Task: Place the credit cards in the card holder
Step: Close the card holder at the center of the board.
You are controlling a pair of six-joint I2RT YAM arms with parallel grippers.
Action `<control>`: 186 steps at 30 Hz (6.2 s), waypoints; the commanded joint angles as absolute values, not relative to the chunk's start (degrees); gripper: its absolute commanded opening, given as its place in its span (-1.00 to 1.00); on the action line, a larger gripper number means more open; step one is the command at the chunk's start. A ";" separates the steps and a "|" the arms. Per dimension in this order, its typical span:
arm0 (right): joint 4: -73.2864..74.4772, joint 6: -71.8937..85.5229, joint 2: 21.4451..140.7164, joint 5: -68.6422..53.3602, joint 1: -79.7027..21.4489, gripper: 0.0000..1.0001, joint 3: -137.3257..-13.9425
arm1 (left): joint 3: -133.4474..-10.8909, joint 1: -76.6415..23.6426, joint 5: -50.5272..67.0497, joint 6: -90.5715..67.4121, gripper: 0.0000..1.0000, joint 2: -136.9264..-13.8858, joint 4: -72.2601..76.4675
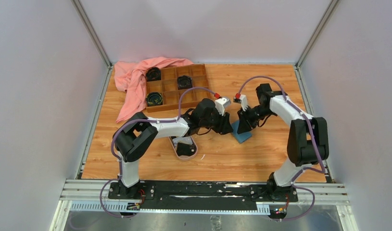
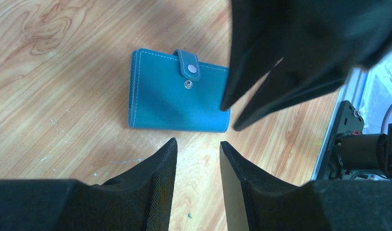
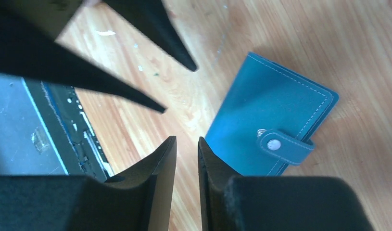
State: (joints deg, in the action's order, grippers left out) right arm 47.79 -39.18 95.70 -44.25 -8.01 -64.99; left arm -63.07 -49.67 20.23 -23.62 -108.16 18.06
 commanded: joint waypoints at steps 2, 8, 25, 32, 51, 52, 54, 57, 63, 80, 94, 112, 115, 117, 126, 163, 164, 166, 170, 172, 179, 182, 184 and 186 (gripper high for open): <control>54.15 -44.44 86.89 -53.00 -4.01 -0.44 -65.39 | -63.00 -49.40 19.20 -21.66 -0.16 -106.25 18.19; 45.43 -31.80 87.63 -41.15 4.46 -0.18 -61.35 | -64.29 -49.13 19.95 -7.27 -0.12 -105.06 18.13; 49.20 -32.60 105.38 -41.10 3.48 -0.13 -66.91 | -74.82 -45.98 22.50 -19.64 0.12 -122.37 18.11; 53.91 -39.68 110.17 -39.56 1.19 -0.36 -72.59 | -72.72 -46.26 24.26 -25.32 -0.04 -124.57 18.14; 62.34 -53.58 106.12 -33.68 -7.44 -0.02 -77.60 | -46.19 -57.03 3.82 -29.13 -0.01 -100.84 27.16; 62.65 -53.91 104.34 -33.71 -6.68 0.02 -77.39 | -45.06 -56.73 3.15 -26.38 0.01 -98.73 27.16; 63.93 -54.82 100.80 -34.96 -5.37 0.06 -77.26 | -43.59 -56.10 2.26 -20.41 0.05 -94.72 27.16; 65.53 -54.98 95.21 -39.38 -3.90 0.07 -77.26 | -43.17 -54.58 3.03 -12.61 0.23 -89.86 27.16; 59.31 -44.33 86.50 -52.32 -3.50 -0.21 -69.69 | -49.72 -46.34 21.10 -17.09 1.00 -91.35 27.34; 55.00 -33.44 108.15 -44.13 -2.35 -0.93 -69.68 | -77.92 -53.17 14.22 -5.42 0.59 -108.83 -11.57; 54.40 -32.01 110.77 -42.27 -1.92 -0.99 -69.61 | -87.72 -57.56 9.16 -0.28 0.13 -116.06 -18.46; 54.55 -32.06 111.25 -42.44 -1.91 -1.00 -69.69 | -94.86 -59.85 5.87 -0.15 -0.06 -122.90 -21.02; 54.67 -32.08 111.19 -42.52 -1.95 -0.99 -69.70 | -95.20 -59.85 5.29 -0.08 -0.10 -123.34 -20.96; 54.71 -32.16 111.14 -42.54 -1.87 -1.00 -69.72 | -95.48 -59.85 5.27 -0.12 -0.17 -123.55 -20.74; 54.92 -32.34 111.10 -42.54 -1.91 -0.99 -69.76 | -97.03 -59.68 6.83 -0.12 -1.00 -124.21 -21.23; 54.63 -31.29 111.93 -42.45 -1.75 -1.00 -69.83 | -96.86 -60.33 15.12 -2.28 -1.00 -125.80 -21.81; 54.64 -31.29 111.89 -42.45 -1.76 -1.00 -69.78 | -96.86 -60.37 14.96 -2.36 -1.00 -125.92 -21.92; 54.65 -31.29 111.91 -42.38 -1.75 -1.00 -69.80 | -96.86 -60.36 14.90 -2.37 -1.00 -126.16 -21.91; 54.62 -31.25 111.91 -42.36 -1.74 -0.99 -69.87 | -97.20 -60.33 14.90 -2.45 -1.00 -126.55 -22.02; 54.67 -31.24 111.89 -42.30 -1.69 -0.99 -69.83 | -97.44 -60.38 14.93 -2.41 -1.00 -126.71 -22.38; 54.68 -31.28 111.97 -42.28 -1.70 -1.00 -69.87 | -97.56 -60.31 15.62 -2.19 -1.00 -127.43 -24.06; 54.67 -31.26 111.97 -42.19 -1.75 -1.00 -69.87 | -97.18 -60.38 15.67 -2.58 -1.00 -127.17 -24.08; 54.67 -31.21 111.97 -42.19 -1.76 -0.99 -69.86 | -97.04 -60.33 15.88 -3.08 -1.00 -126.67 -23.84; 54.71 -31.28 111.97 -42.24 -1.71 -0.99 -69.87 | -97.03 -60.37 15.96 -3.44 -1.00 -126.28 -23.63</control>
State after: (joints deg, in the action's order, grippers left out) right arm 54.92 -31.03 110.43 -44.49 -2.44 -69.71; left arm -96.75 -59.51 14.39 -2.24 -125.10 -21.17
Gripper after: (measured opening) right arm 0.006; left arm 0.005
